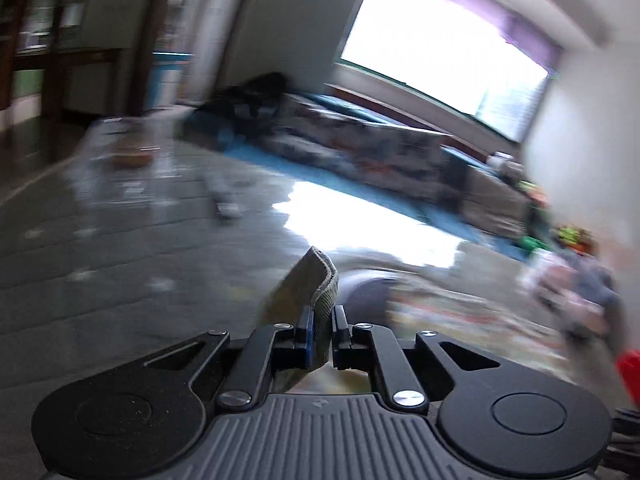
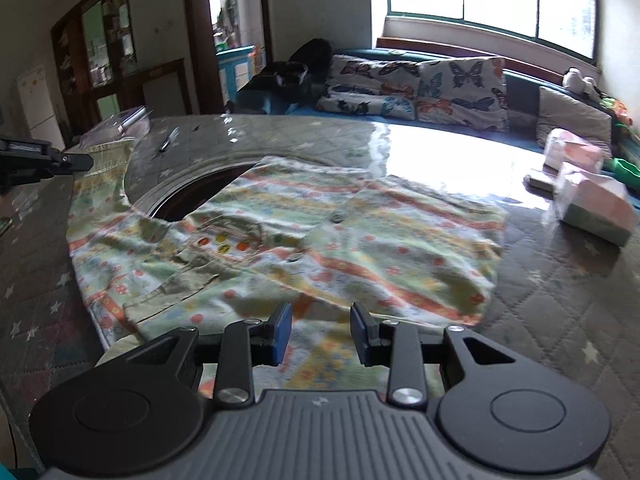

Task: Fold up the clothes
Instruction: 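Grasp the ribbed cuff of the sleeve with the left gripper and lift, then lay the held sleeve across the shirt body and open the left gripper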

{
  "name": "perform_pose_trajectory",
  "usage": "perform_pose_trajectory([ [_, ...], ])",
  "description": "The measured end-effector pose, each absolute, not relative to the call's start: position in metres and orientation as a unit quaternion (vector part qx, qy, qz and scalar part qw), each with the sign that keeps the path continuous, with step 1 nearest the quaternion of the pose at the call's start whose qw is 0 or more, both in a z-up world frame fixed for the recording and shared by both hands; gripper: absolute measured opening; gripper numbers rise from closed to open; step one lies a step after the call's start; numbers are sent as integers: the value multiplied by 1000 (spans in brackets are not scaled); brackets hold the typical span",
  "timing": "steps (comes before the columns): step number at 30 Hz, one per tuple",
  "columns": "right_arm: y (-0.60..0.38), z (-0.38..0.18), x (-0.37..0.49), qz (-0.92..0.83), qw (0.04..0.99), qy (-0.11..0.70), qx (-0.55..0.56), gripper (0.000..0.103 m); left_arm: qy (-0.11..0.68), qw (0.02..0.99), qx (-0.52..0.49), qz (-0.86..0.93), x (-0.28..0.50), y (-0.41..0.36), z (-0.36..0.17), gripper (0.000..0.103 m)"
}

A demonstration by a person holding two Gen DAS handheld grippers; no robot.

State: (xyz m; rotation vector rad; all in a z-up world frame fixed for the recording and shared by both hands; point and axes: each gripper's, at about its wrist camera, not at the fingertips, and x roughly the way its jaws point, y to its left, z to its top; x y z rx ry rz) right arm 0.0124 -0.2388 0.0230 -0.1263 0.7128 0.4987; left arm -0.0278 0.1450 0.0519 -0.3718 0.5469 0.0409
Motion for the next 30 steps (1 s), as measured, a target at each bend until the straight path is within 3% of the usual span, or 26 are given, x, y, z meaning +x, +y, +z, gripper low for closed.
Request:
perform_pose_trajectory([
  [10,-288,34,2,196,925,325,-34,32,278,928,-183,-165,-18,31,76,9],
  [19,-320,32,-5,162,932,324,-12,32,313,903,-155,-249,-7,-51,55,10],
  [25,-325,32,-4,154,933,324,-3,32,358,885,-120,-272,-8,-75,28,18],
  [27,-320,32,-3,159,932,325,-3,32,365,882,-112,-275,-11,-75,23,36],
  [30,-308,31,-1,176,928,328,-9,32,359,887,-106,-269,-16,-61,24,37],
])
